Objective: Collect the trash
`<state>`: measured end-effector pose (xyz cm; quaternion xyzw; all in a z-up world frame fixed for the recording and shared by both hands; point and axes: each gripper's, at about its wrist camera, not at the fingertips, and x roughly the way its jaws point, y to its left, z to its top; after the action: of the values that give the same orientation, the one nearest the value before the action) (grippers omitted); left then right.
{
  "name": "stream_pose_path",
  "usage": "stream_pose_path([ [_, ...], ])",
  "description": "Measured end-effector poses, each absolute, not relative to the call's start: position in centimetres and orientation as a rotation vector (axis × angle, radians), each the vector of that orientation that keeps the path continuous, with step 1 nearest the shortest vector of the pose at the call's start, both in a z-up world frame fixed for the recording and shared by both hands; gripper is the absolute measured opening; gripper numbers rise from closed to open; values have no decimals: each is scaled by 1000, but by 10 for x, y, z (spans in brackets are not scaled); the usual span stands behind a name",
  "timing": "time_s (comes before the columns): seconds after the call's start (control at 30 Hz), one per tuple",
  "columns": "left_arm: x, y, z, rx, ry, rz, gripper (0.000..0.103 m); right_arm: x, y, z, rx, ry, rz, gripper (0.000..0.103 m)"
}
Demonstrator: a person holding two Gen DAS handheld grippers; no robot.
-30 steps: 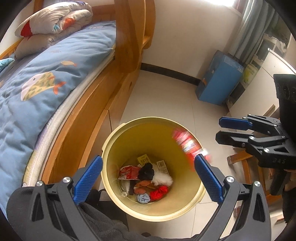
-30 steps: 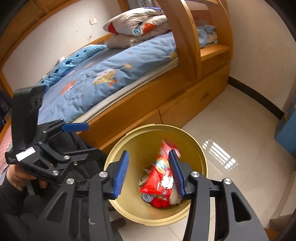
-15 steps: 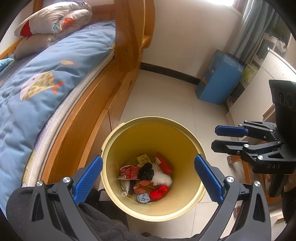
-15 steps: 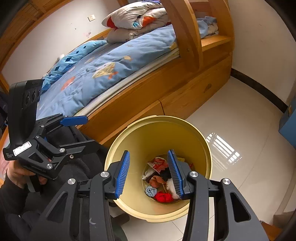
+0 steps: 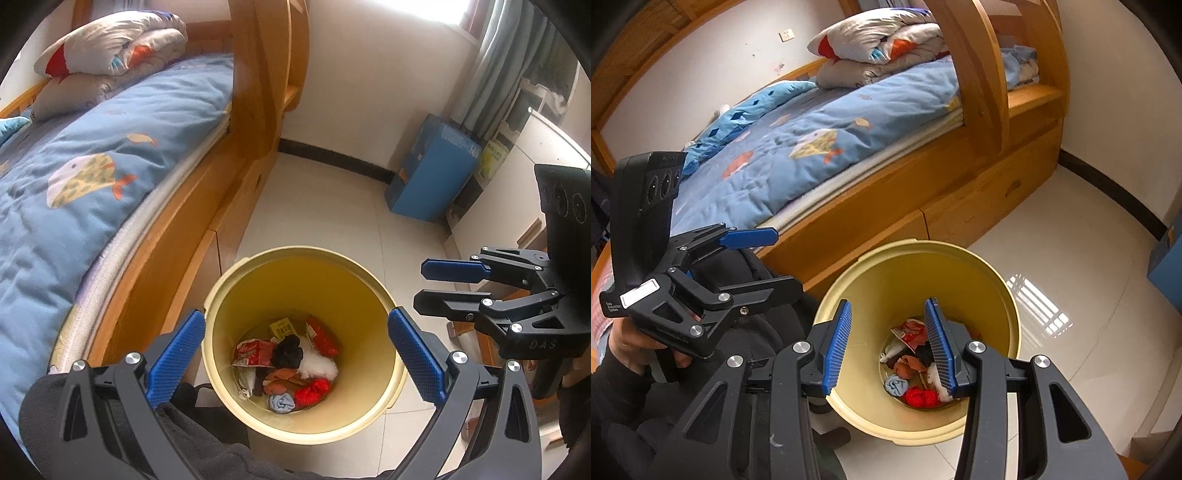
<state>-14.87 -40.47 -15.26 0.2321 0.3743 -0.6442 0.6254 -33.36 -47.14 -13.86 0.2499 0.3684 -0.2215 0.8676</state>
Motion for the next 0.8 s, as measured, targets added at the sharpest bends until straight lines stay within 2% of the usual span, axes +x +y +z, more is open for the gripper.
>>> stream_pose_path([
  [0.27,-128,-378,-127,458,793,-1431,99,-302,-457,-115,454,728,-409,42],
  [0.57,-72,-318,-95,332,742,-1286,99,-237,-426,-82,349,657,-252,42],
  [0.8,-24,-252,-72,234,707,-1123,99,-178,-387,-63,265,627,-108,52],
])
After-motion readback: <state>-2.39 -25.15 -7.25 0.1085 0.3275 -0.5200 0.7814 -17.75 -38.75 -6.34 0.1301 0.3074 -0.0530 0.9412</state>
